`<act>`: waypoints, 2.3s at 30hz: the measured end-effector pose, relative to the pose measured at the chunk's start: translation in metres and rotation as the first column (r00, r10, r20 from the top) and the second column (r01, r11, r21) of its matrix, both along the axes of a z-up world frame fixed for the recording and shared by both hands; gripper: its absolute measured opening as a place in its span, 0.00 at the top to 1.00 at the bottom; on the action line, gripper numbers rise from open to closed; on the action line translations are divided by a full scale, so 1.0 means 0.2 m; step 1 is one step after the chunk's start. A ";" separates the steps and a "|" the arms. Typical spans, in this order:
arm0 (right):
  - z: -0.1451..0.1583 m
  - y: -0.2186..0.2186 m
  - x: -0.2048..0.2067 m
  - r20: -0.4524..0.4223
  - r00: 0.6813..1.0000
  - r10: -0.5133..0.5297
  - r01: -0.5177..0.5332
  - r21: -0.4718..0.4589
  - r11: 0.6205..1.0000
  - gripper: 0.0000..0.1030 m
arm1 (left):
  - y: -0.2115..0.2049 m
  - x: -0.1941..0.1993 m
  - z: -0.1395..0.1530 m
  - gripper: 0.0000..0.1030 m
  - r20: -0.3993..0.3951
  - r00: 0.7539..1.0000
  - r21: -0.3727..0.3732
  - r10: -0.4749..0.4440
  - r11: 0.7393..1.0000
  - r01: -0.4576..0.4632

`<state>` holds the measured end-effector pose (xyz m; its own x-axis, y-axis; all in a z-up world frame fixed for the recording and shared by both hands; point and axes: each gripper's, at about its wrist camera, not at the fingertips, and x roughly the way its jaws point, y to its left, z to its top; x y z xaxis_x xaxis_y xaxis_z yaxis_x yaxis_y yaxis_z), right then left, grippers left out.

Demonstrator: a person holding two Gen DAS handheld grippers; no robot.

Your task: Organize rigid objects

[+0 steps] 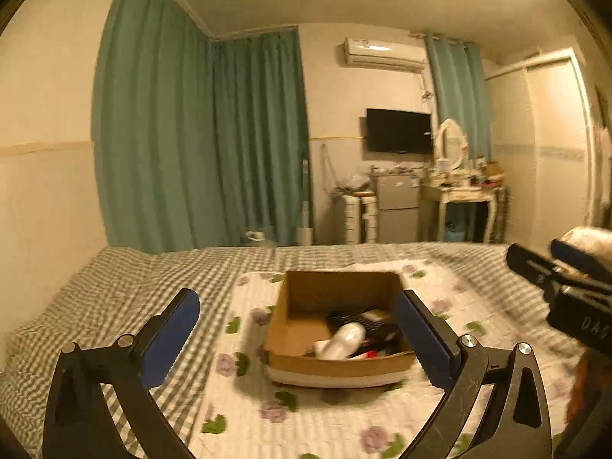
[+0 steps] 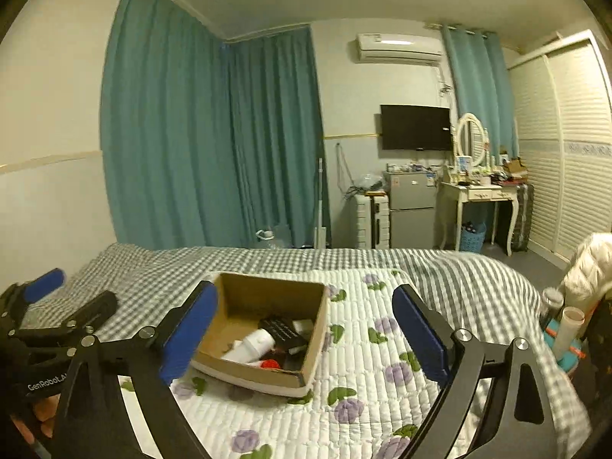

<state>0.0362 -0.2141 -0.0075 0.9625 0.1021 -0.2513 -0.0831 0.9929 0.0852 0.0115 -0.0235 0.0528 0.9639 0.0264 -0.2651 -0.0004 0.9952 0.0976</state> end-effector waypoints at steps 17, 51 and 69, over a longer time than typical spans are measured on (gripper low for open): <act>-0.37 -0.01 0.14 -0.073 0.996 -0.051 0.046 -0.068 0.997 0.00 | 0.00 0.09 -0.28 0.00 -0.115 0.993 -0.042 -0.035 0.999 0.030; -0.39 0.01 0.15 -0.104 0.993 -0.059 0.052 -0.077 0.996 0.00 | 0.00 0.13 -0.32 0.00 -0.174 0.985 -0.055 -0.023 0.998 0.014; -0.40 0.00 0.15 -0.105 0.992 -0.075 0.067 -0.076 0.995 0.00 | 0.01 0.13 -0.33 0.00 -0.185 0.983 -0.046 -0.015 0.999 0.007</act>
<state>0.0667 -0.2147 -0.0870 0.9336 0.0127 -0.3582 -0.0067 0.9998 0.0180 0.0373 -0.0220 -0.0129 0.8983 -0.0001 -0.4394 0.0246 0.9984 0.0501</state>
